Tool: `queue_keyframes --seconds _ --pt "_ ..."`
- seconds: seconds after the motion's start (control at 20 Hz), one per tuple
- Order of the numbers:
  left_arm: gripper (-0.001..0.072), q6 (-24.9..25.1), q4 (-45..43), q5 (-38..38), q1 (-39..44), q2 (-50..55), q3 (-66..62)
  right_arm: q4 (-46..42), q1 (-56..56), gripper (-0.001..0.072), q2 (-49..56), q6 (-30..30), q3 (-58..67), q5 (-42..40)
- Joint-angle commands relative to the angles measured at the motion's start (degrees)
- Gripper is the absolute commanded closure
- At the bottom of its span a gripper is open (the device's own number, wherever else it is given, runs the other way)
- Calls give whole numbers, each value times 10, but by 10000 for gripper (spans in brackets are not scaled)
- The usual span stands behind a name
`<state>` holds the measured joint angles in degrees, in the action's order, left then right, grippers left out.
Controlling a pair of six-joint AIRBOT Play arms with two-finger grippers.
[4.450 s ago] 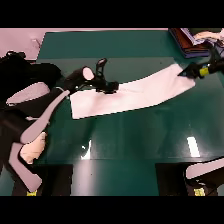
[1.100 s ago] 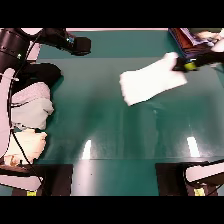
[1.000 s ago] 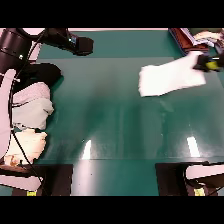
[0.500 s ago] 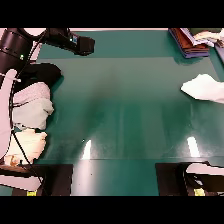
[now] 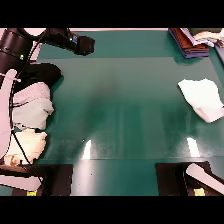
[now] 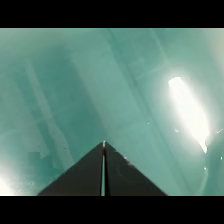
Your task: Fold the shirts.
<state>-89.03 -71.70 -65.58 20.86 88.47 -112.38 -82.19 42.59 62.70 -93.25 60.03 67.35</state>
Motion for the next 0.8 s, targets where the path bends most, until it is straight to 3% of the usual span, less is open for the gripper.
queue_keyframes --seconds 0.0,0.05,0.2,0.35,0.45,0.7,0.75 --pt "685 9 0 -5 0 0 0 -5 -17 294 -56 -3 -45 -5" --pt "685 9 0 -7 0 0 0 -6 -13 243 -69 -3 -39 4" --pt "684 9 1 -9 0 0 0 2 1 238 -103 -1 -8 21" --pt "685 8 1 7 0 0 0 84 -29 239 -132 0 16 29" --pt "685 9 1 -3 0 0 0 123 -89 241 -147 2 16 19" --pt "685 9 1 6 0 0 0 116 -307 246 -148 3 16 11" --pt "685 9 1 6 0 0 0 116 -350 283 -143 3 16 5"
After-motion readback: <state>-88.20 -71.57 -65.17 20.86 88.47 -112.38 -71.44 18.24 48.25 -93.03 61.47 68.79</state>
